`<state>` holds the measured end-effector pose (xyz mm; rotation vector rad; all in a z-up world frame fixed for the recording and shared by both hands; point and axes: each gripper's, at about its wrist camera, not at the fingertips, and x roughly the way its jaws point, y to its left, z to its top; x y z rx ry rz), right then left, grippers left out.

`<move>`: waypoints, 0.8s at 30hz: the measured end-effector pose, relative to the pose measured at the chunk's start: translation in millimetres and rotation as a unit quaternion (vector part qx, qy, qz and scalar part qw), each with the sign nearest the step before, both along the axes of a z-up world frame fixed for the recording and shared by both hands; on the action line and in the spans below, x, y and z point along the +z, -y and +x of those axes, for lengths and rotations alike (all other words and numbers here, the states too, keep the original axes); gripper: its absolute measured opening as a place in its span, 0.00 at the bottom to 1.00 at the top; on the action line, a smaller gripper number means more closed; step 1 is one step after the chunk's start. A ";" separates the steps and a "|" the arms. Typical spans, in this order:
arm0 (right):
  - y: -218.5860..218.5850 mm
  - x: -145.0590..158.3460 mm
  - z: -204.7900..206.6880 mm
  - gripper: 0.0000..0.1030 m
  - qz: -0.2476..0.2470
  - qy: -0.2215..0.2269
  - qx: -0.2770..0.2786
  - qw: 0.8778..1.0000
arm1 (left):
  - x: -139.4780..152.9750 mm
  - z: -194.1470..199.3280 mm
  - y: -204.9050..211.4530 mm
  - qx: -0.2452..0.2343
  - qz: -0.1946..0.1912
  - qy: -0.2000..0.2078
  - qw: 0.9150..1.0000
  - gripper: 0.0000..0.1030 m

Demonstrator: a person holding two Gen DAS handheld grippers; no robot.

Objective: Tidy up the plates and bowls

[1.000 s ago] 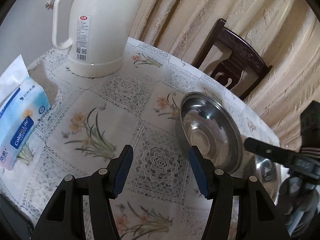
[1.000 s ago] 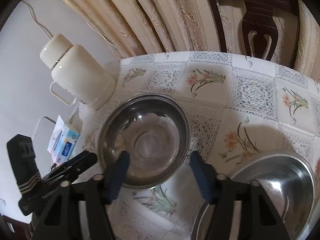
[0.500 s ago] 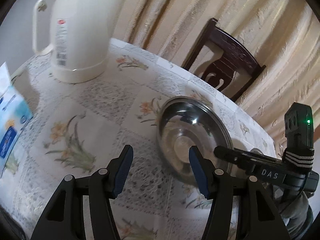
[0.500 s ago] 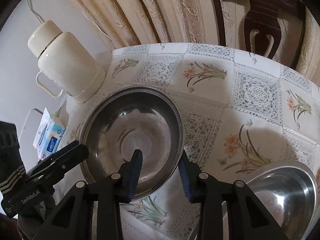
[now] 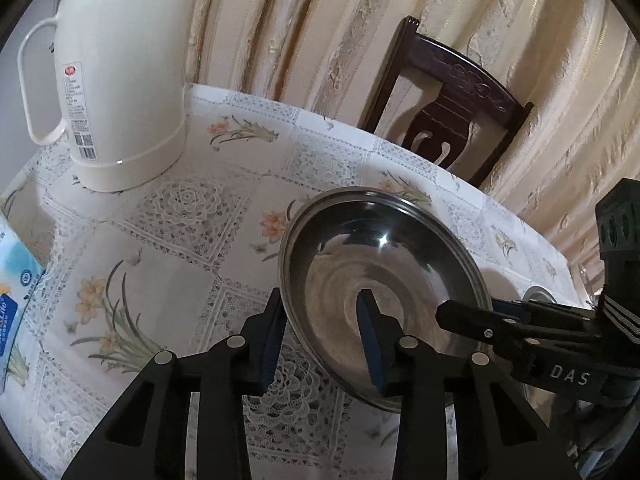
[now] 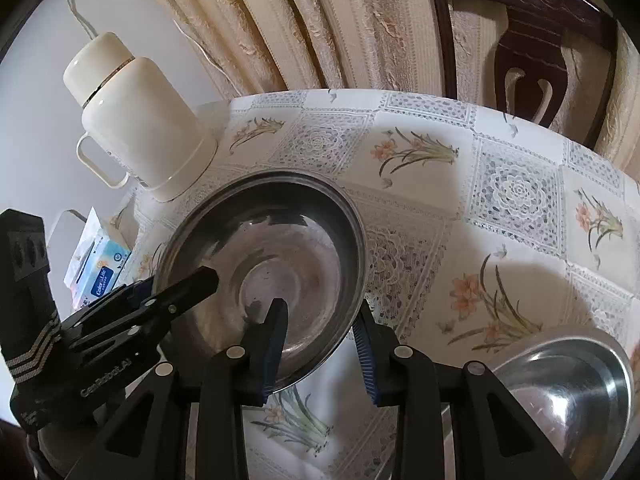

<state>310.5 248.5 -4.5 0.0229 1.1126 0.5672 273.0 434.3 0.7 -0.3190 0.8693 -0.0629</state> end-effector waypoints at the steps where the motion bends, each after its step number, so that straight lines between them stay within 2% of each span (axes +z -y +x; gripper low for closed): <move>1: 0.8 0.7 -1.1 0.35 0.004 0.000 0.000 1.000 | 2.3 -1.6 1.3 -0.001 0.006 0.004 1.000 0.36; 5: 2.2 10.7 -8.9 0.35 0.012 0.015 0.002 1.000 | 12.1 -7.7 4.1 -0.002 0.024 0.018 1.000 0.36; 13: 4.5 34.4 -27.7 0.35 0.013 0.055 0.013 0.998 | 25.1 -19.2 4.4 0.002 0.021 0.027 0.999 0.36; 24: 41.5 54.5 -51.0 0.35 0.031 0.069 -0.007 0.997 | 52.7 -36.9 33.9 -0.030 0.021 0.047 0.998 0.36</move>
